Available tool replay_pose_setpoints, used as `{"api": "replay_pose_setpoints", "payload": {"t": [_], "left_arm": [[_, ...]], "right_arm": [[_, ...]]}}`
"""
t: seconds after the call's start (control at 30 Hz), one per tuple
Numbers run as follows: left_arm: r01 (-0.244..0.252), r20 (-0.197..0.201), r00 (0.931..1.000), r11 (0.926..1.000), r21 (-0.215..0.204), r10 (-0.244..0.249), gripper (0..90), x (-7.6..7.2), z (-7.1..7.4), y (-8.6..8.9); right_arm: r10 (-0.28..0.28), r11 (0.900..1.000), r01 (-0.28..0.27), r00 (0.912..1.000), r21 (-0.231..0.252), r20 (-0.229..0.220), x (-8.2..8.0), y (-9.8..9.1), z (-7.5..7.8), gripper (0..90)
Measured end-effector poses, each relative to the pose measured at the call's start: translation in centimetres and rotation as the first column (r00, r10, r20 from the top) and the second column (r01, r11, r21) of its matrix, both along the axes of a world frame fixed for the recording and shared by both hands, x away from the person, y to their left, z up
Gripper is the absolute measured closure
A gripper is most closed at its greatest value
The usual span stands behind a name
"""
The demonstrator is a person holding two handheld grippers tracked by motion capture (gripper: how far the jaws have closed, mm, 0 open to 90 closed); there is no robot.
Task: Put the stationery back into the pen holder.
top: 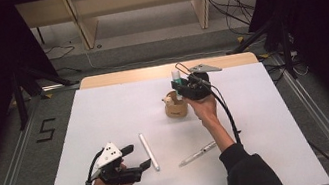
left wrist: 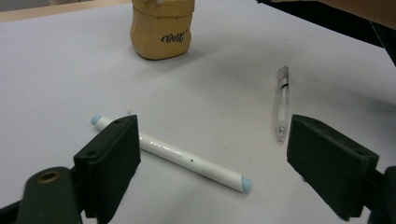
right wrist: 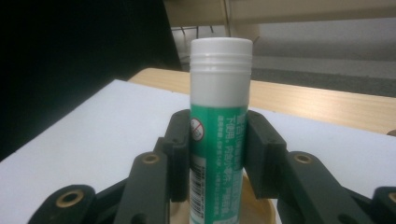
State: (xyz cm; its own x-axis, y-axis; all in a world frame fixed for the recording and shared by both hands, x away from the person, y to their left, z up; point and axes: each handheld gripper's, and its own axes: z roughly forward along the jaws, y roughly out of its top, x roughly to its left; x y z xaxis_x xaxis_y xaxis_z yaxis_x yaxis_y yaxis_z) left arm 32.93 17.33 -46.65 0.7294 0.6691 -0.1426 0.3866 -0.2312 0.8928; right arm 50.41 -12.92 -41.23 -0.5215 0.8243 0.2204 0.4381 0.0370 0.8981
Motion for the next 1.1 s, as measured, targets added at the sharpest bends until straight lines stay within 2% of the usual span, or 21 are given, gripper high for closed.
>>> {"api": "replay_pose_setpoints", "payload": {"t": [0.37,1.1], "left_arm": [[0.006,0.000,1.0000,1.0000,0.006,-0.006,16.7,0.0,-0.1,-0.1],[0.009,-0.006,0.9999,0.9998,0.017,-0.009,16.7,0.0,-0.2,-0.1]], "right_arm": [[-0.016,0.9998,0.016,0.9997,-0.007,-0.019,0.7,0.2,-0.9,65.7],[-0.009,0.9995,0.009,0.9997,-0.031,-0.023,0.8,1.3,-1.8,65.6]]}}
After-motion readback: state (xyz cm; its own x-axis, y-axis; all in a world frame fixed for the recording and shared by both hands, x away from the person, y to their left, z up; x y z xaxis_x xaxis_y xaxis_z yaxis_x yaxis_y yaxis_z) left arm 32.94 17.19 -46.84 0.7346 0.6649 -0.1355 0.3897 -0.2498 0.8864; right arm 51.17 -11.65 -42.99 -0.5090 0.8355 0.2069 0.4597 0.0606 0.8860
